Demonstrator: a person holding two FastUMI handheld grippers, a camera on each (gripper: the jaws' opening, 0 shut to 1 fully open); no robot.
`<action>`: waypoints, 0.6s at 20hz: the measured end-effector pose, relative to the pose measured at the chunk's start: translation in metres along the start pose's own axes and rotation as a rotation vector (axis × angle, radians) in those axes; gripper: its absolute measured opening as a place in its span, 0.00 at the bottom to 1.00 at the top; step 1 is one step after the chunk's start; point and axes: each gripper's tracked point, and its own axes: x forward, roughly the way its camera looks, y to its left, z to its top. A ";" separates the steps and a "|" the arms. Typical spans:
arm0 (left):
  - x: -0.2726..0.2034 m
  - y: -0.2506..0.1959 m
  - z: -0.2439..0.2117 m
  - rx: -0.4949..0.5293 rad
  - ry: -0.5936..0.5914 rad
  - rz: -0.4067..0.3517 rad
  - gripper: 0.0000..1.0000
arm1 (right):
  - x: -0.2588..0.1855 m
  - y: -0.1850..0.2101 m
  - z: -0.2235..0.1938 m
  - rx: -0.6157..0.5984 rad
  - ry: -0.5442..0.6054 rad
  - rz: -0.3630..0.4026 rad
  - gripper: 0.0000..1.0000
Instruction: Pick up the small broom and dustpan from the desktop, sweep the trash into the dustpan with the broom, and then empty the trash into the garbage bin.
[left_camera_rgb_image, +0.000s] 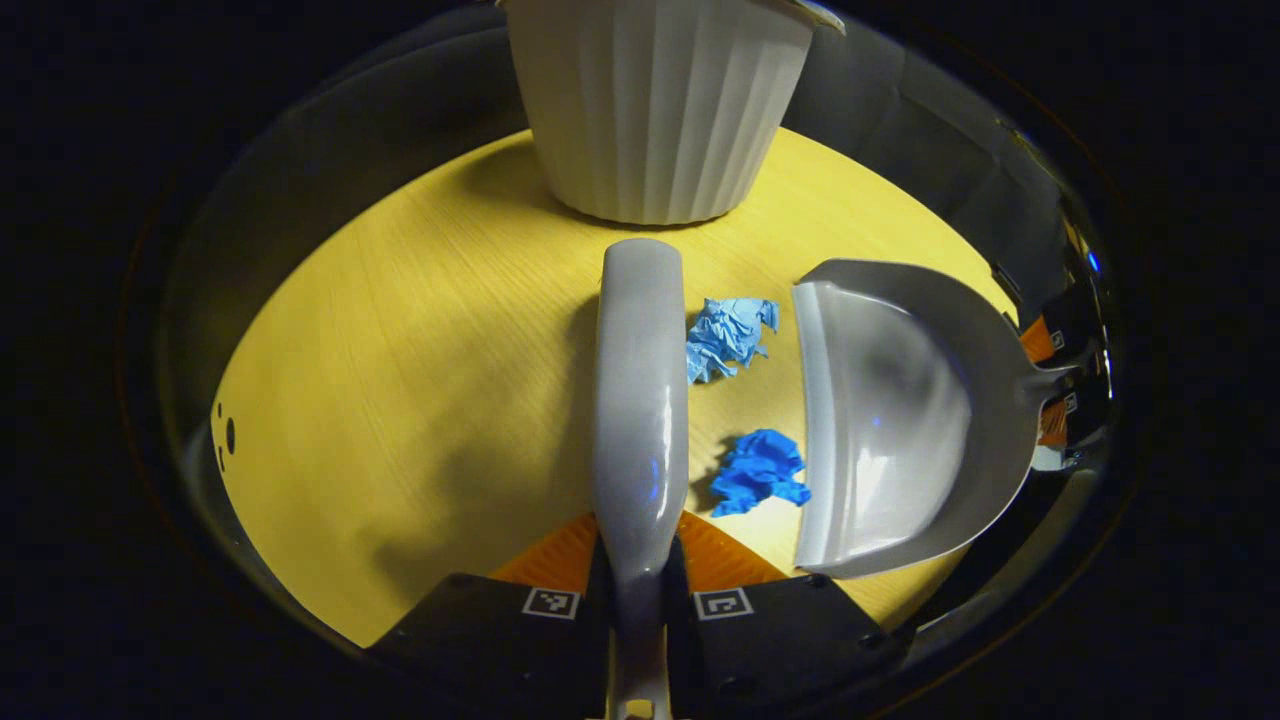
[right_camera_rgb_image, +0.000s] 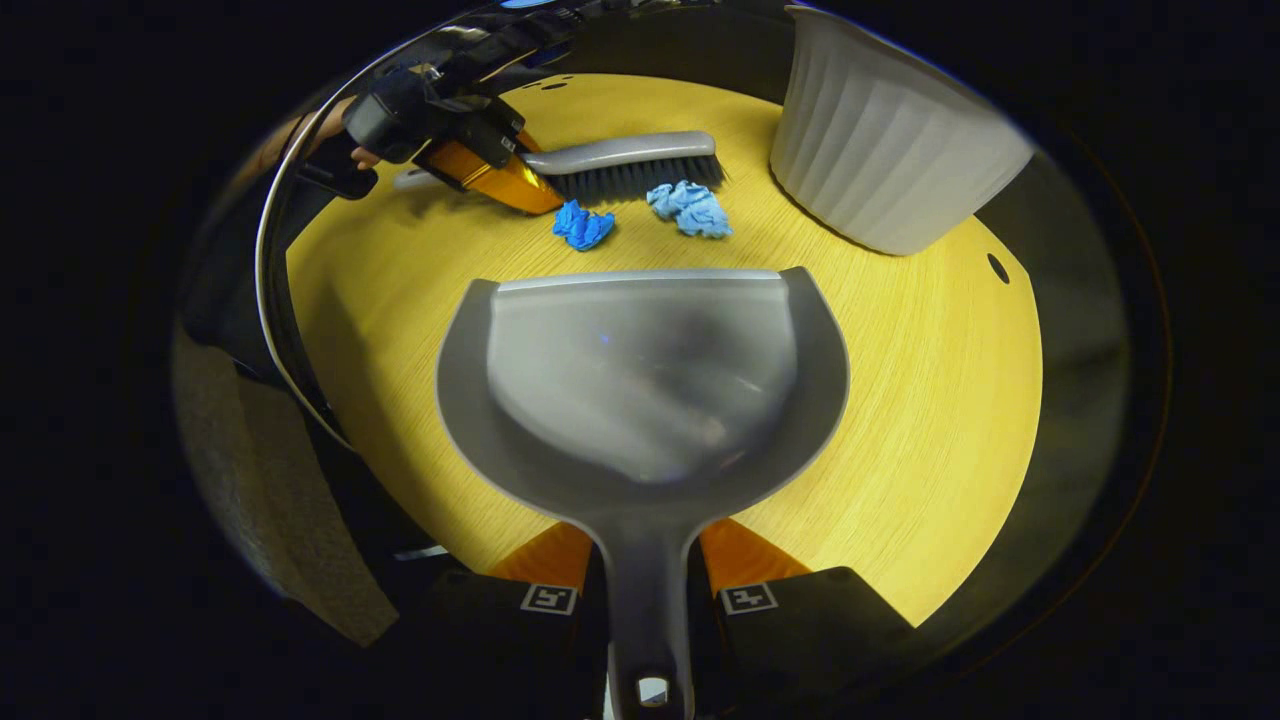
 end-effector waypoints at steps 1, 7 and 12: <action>-0.002 -0.013 -0.001 -0.021 -0.002 -0.028 0.27 | -0.001 0.001 0.001 0.003 -0.001 0.000 0.37; -0.007 -0.071 -0.007 -0.068 -0.017 -0.200 0.27 | 0.002 0.001 0.003 0.007 -0.024 0.000 0.37; -0.027 -0.077 0.004 -0.025 -0.085 -0.201 0.27 | 0.003 0.000 0.003 0.056 -0.063 -0.020 0.37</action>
